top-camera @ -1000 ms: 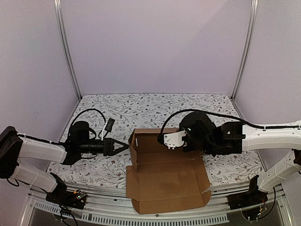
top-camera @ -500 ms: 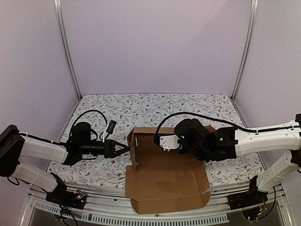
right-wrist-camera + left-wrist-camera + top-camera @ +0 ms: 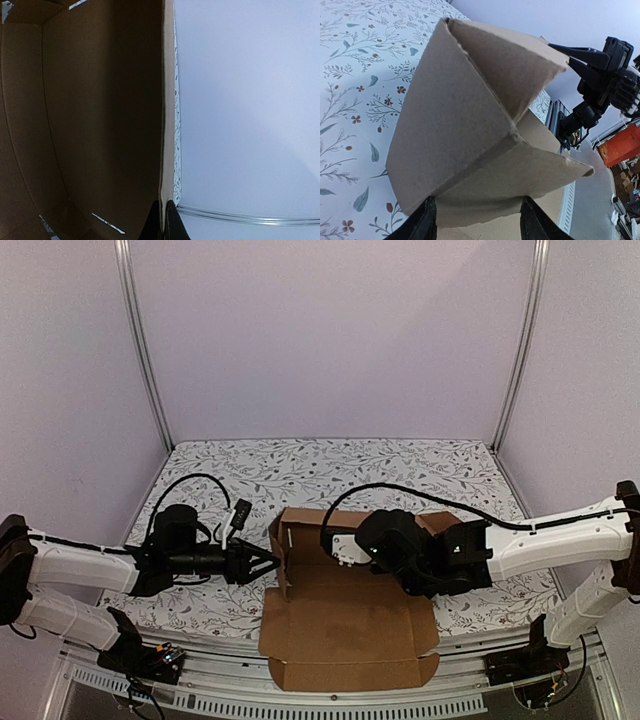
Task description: Fold the paper box
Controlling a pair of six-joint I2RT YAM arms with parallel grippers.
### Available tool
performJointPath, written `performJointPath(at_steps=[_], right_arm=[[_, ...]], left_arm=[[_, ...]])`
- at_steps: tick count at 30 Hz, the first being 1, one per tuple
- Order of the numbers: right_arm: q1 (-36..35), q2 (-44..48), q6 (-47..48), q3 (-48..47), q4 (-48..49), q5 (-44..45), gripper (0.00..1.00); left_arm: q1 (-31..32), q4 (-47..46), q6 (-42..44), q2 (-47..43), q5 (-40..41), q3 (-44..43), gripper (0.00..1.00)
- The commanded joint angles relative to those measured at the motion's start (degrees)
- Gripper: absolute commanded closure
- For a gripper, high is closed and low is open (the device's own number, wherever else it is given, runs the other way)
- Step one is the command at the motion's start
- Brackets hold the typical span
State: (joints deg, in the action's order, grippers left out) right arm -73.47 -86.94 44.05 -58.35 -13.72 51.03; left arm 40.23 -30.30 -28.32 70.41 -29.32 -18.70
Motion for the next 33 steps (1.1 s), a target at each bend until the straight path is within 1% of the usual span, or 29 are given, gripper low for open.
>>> performJointPath(at_steps=[1,7,14,19,24,28,33], right_arm=[[-1.8,-4.6,-3.7,1.5,-8.2,-2.7,1.00],[-2.7,-5.3,-4.8,0.7,-9.3,-2.2,1.00],[-3.4,-6.2,-5.9,-0.8,-10.0,-1.4,1.00],[-3.7,-7.1,-7.0,-1.5,-10.5,-1.0,1.00],[-3.7,-7.0,-7.9,-1.5,-10.5,-1.8,1.00],[-3.8,-6.3,-9.2,-1.3,-10.5,-2.7,1.00],[-4.1,-6.4,-10.2,-0.2,-10.7,-2.3,1.00]], left_arm=[[2.1,4.6,3.2,-1.3,5.3,-1.4,0.44],[3.6,9.5,5.8,-1.1,9.9,-4.2,0.45],[5.0,9.1,7.1,1.6,13.0,-6.9,0.45],[7.8,9.3,7.6,4.2,16.3,-9.7,0.45],[12.6,11.5,8.7,6.0,26.2,-12.4,0.45],[15.2,12.7,8.5,6.9,34.6,-13.7,0.45],[17.2,14.8,8.6,7.4,42.3,-14.6,0.47]])
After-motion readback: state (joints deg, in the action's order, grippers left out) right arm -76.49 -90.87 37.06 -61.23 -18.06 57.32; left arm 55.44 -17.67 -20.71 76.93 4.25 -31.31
